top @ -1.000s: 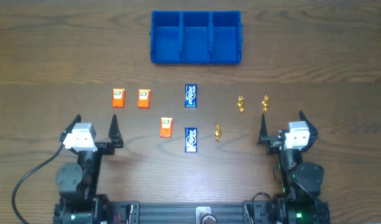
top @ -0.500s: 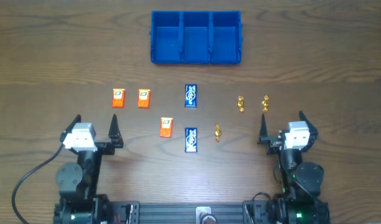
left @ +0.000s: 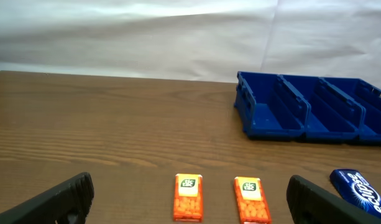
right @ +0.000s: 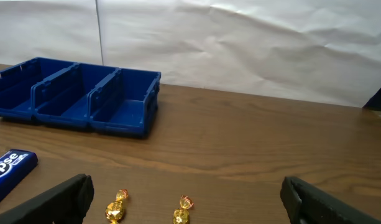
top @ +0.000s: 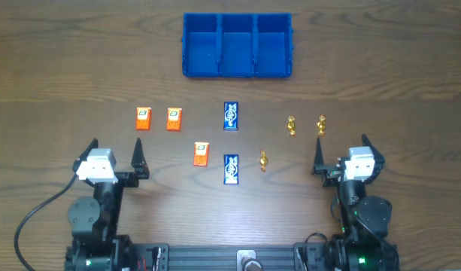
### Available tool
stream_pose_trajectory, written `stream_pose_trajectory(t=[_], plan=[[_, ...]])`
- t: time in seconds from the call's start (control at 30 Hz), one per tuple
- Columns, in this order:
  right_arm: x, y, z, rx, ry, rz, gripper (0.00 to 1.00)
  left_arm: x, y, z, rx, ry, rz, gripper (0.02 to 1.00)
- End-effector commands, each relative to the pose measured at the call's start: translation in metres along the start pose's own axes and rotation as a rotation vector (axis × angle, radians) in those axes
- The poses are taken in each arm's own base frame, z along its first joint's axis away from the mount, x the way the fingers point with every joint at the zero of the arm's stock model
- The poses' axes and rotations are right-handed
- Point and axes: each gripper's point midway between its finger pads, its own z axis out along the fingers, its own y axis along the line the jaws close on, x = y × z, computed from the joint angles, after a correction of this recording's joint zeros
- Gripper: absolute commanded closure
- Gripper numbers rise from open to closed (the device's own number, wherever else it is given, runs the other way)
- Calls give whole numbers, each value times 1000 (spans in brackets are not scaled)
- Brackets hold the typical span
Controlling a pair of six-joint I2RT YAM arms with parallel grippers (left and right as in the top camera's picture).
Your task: Sort Candies Into Trays
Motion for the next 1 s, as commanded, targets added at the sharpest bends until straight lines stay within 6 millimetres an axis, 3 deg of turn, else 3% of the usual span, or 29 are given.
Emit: stream_pose_trajectory(t=[0.03,0.27,0.43,1.0], plan=[[2,0,0,3,1,-10,3,17,-2,1,18,49,6,20],[2,0,0,3,1,-10,3,17,-2,1,18,49,6,20],[3,0,0,3,2,-10,3,18,16,0,-84,57,90,20],[2,0,0,3,1,-10,3,18,20,0,-111,59,97,20]])
